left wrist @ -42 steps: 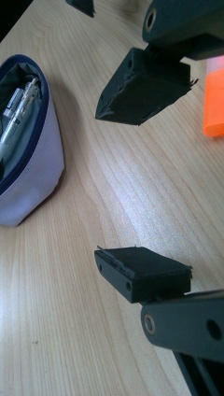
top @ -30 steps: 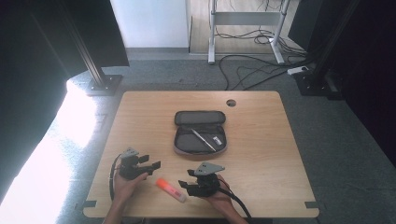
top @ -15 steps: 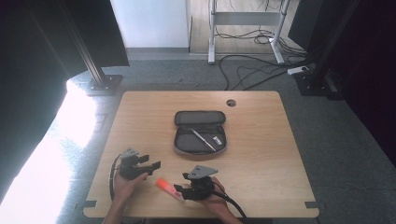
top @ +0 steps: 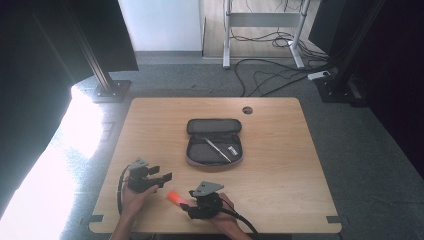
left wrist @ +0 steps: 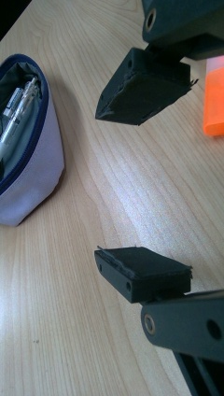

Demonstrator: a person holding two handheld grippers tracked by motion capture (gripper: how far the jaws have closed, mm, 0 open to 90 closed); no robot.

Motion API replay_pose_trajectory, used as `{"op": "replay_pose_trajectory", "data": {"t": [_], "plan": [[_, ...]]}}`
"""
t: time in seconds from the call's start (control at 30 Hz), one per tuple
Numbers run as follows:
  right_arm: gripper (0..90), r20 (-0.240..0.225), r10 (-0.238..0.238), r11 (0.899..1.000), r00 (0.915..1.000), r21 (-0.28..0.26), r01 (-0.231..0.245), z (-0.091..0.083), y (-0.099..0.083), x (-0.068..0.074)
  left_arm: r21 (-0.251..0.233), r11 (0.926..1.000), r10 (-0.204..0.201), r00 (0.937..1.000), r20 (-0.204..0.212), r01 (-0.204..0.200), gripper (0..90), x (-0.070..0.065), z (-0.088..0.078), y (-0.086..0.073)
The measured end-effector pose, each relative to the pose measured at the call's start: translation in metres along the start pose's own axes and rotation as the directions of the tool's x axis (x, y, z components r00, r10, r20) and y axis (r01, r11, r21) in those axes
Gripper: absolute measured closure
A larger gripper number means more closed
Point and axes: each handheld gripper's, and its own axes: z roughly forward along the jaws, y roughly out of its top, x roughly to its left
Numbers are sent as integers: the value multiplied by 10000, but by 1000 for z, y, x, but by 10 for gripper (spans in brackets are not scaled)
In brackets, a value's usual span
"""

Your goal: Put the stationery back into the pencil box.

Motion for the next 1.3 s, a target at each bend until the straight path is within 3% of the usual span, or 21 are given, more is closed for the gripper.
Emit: {"op": "replay_pose_trajectory", "data": {"t": [0.87, 1.3], "plan": [[522, 61, -592, 9950, 9982, 813, 585, 15, -4, 10, 12, 10000, -13, 10000, -11, 13, 284, 0, 0, 0], [647, 579, -1123, 9891, 9920, 1016, 1061, 16, -5, 13, 19, 10000, -14, 10000, -6, 14, 284, 0, 0, 0]]}}
